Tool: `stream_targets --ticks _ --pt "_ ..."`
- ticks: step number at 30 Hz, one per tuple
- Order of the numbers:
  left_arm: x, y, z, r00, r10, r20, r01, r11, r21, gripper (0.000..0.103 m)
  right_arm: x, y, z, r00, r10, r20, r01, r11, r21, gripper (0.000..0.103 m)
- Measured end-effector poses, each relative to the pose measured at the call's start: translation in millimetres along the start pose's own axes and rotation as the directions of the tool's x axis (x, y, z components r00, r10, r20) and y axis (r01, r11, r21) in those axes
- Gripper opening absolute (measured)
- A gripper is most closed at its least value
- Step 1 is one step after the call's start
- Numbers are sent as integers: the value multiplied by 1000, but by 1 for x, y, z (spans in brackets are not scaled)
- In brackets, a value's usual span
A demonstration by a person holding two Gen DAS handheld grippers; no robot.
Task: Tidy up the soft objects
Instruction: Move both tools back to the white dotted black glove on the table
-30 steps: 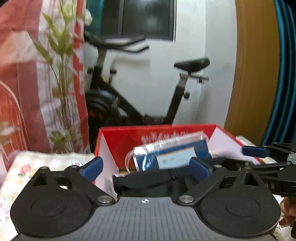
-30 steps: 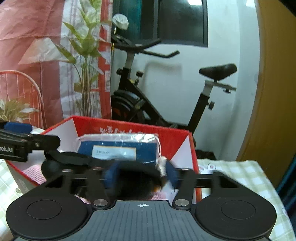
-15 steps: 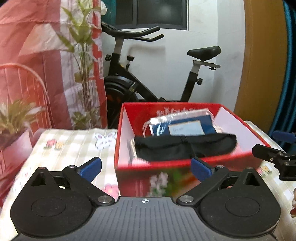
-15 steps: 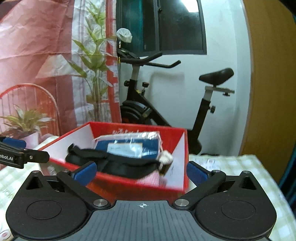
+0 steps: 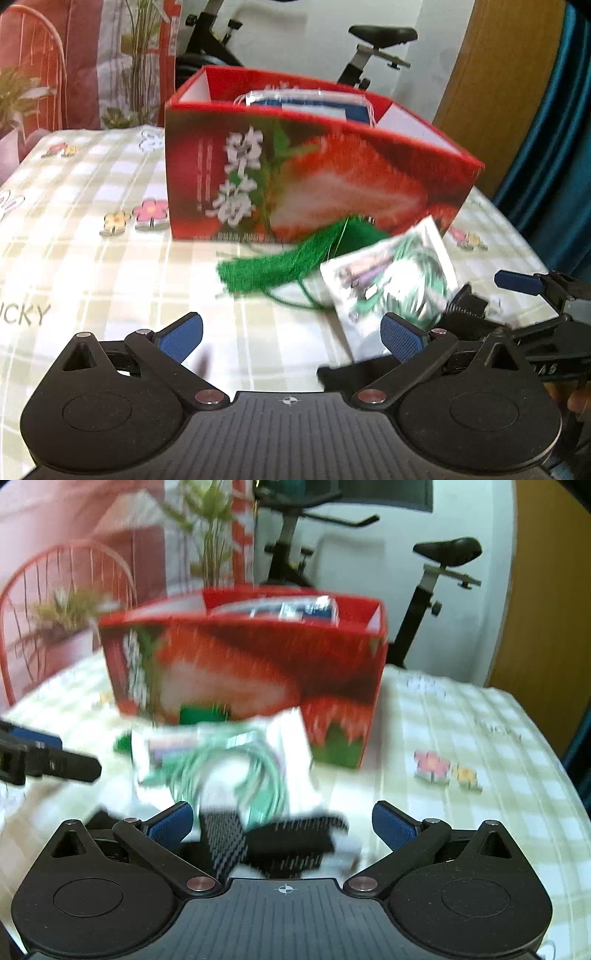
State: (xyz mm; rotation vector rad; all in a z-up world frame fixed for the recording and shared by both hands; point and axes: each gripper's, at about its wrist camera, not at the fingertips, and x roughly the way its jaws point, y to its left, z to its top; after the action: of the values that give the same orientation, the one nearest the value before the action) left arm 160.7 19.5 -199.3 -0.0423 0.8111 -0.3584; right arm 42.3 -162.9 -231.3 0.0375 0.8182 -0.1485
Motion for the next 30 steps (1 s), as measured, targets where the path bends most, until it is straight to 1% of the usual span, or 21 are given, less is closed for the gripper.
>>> stream_targets --ticks 2,4,6,8,13,18,21,26,30 --pt "1 2 -4 1000 16 -5 -16 1000 0 103 2 7 -8 1000 -10 -13 9 1000 -8 103" --pt "1 4 -8 1000 28 -3 -28 1000 -6 103 1 12 -12 1000 -27 10 27 1000 6 103" --pt "0 5 -13 999 34 -2 -34 999 -20 103 1 13 -16 999 -36 15 35 999 17 103" --pt "2 5 -17 999 36 -16 -37 999 -32 103 1 10 -20 999 -36 18 35 999 42 103" --pt "12 7 -25 998 42 -52 -45 998 -54 103 3 0 -23 1000 -5 13 3 996 90 103" --pt "15 7 -28 998 47 -42 -49 998 -39 103 5 -3 -23 1000 7 8 -8 994 105 103" --pt "16 8 -31 999 45 -22 -46 998 -31 103 7 -3 -24 1000 11 7 -11 994 112 103" --pt "17 5 -31 998 57 -20 -58 998 -17 103 11 -9 -24 999 41 -6 -40 987 156 103" --pt "16 4 -31 998 62 -16 -63 998 -16 103 10 -11 -25 999 50 3 -50 985 167 103"
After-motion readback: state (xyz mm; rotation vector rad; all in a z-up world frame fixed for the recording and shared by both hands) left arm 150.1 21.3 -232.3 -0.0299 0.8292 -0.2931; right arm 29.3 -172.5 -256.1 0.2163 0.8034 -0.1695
